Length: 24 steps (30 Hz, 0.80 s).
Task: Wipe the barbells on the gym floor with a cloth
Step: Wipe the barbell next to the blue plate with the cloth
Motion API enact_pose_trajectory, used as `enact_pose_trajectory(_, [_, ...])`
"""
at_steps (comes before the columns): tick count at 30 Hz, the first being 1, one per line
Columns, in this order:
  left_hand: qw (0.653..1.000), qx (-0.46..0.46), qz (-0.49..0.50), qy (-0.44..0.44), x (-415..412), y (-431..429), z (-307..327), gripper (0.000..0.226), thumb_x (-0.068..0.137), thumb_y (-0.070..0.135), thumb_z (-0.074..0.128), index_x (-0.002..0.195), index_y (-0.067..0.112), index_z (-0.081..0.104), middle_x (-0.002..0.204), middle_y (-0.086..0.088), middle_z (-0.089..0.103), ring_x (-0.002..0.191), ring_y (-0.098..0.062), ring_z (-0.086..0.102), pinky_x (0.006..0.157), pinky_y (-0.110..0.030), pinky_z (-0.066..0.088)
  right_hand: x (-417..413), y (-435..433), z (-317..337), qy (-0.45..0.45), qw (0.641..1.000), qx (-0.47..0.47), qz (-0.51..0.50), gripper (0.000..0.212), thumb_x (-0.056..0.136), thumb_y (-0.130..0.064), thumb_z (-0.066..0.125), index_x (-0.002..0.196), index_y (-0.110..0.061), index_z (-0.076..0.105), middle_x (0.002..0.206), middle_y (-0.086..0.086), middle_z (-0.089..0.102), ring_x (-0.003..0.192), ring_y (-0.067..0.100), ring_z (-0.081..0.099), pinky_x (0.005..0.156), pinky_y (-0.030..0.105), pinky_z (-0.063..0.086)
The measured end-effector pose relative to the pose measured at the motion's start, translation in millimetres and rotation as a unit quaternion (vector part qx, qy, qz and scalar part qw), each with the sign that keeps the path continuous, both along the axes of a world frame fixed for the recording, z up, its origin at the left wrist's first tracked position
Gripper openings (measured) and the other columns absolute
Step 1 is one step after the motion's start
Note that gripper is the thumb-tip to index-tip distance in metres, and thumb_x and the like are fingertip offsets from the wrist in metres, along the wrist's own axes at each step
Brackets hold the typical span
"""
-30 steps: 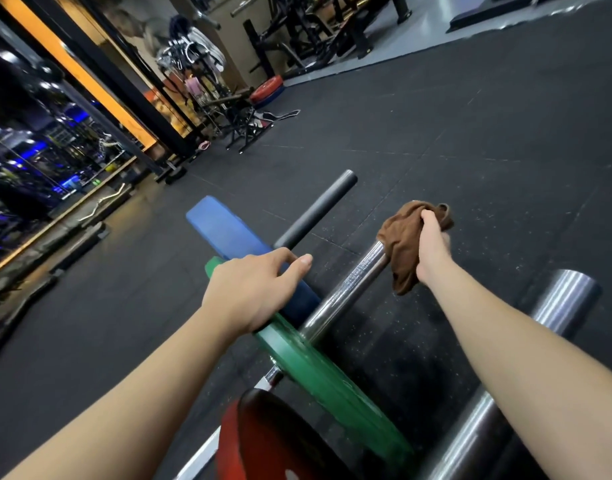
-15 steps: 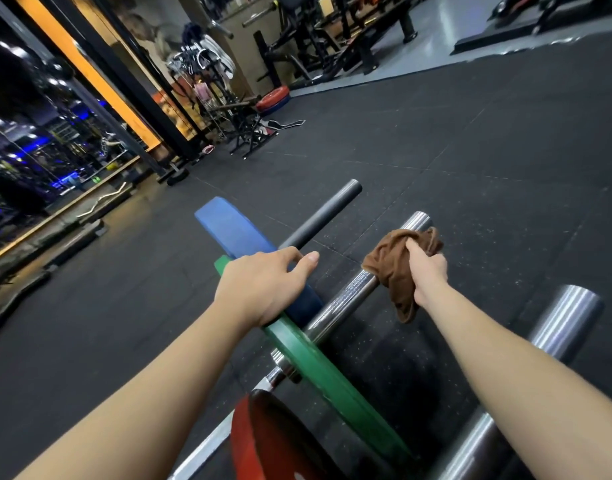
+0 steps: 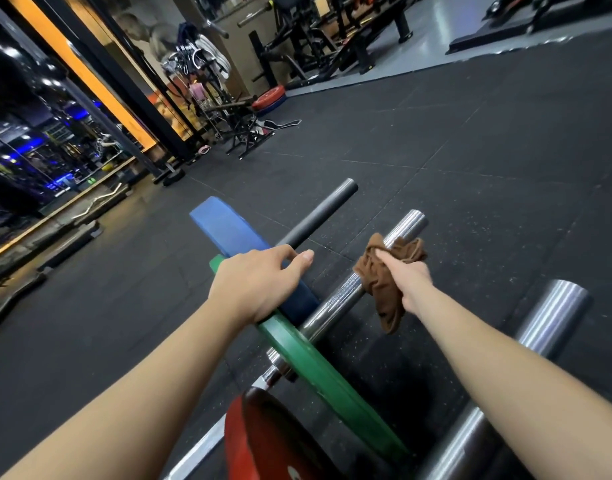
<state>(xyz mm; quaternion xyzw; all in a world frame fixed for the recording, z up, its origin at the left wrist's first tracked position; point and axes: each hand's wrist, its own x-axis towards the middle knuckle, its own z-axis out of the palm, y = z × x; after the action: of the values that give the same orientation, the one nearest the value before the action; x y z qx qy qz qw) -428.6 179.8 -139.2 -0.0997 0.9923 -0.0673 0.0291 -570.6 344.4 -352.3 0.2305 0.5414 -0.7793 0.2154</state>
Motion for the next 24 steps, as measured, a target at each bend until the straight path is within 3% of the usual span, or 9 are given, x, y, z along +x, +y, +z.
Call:
enact_pose_trajectory(2, [1.0,-0.001,0.0,0.003,-0.3,-0.6,-0.8,0.071,0.082,0.085,0.003,0.105,0.044,0.056,0.091,0.013,0.075,0.093,-0.019,0.067,0.09,-0.039,0.051,7.4,-3.2,-0.6,-0.003,0.998,0.001,0.059,0.107,0.037,-0.06,0.095,0.125,-0.008,0.064,0.111,0.009,0.074,0.093,0.032,0.072,0.092,0.05,0.058])
enact_pose_trajectory(5, [1.0,-0.004,0.001,0.005,-0.1,0.2,-0.7,0.073,0.08,0.084,0.002,0.105,0.043,0.057,0.09,0.013,0.075,0.093,-0.02,0.067,0.089,-0.039,0.051,14.2,-1.2,5.0,0.007,0.997,0.022,0.079,0.087,0.056,-0.051,0.096,0.124,-0.007,0.064,0.109,0.01,0.074,0.092,0.031,0.072,0.09,0.047,0.059])
enact_pose_trajectory(11, [1.0,-0.007,0.006,0.0,-1.1,0.3,0.5,0.064,0.089,0.082,0.008,0.108,0.045,0.057,0.09,0.014,0.075,0.092,-0.018,0.067,0.09,-0.039,0.051,-2.5,11.4,8.7,0.008,0.994,0.028,-0.104,0.09,0.068,-0.053,0.089,0.139,-0.011,0.053,0.133,0.007,0.064,0.115,0.031,0.064,0.105,0.047,0.05])
enact_pose_trajectory(14, [1.0,-0.006,0.008,-0.002,-2.0,0.1,0.4,0.064,0.088,0.082,0.007,0.108,0.046,0.056,0.088,0.015,0.075,0.091,-0.017,0.067,0.09,-0.039,0.051,-18.5,24.4,13.1,-0.004,0.988,0.002,-0.153,0.083,0.076,-0.061,0.079,0.138,-0.012,0.053,0.136,0.007,0.062,0.117,0.03,0.063,0.106,0.046,0.05])
enact_pose_trajectory(19, [1.0,-0.005,0.01,-0.005,-2.0,3.7,3.1,0.051,0.098,0.075,0.018,0.104,0.042,0.057,0.079,0.022,0.073,0.087,-0.01,0.065,0.089,-0.034,0.05,-16.6,21.0,17.1,0.005,0.997,0.01,-0.083,0.082,0.075,-0.065,0.076,0.135,-0.014,0.056,0.131,0.006,0.065,0.112,0.032,0.065,0.104,0.05,0.051])
enact_pose_trajectory(24, [1.0,-0.002,0.011,0.0,-2.4,3.4,4.7,0.05,0.098,0.074,0.02,0.105,0.042,0.059,0.079,0.023,0.073,0.084,-0.009,0.066,0.088,-0.032,0.05,12.5,3.1,12.7,0.019,0.998,0.042,0.041,0.079,0.072,-0.052,0.087,0.131,-0.007,0.059,0.126,0.01,0.067,0.106,0.033,0.065,0.1,0.046,0.053])
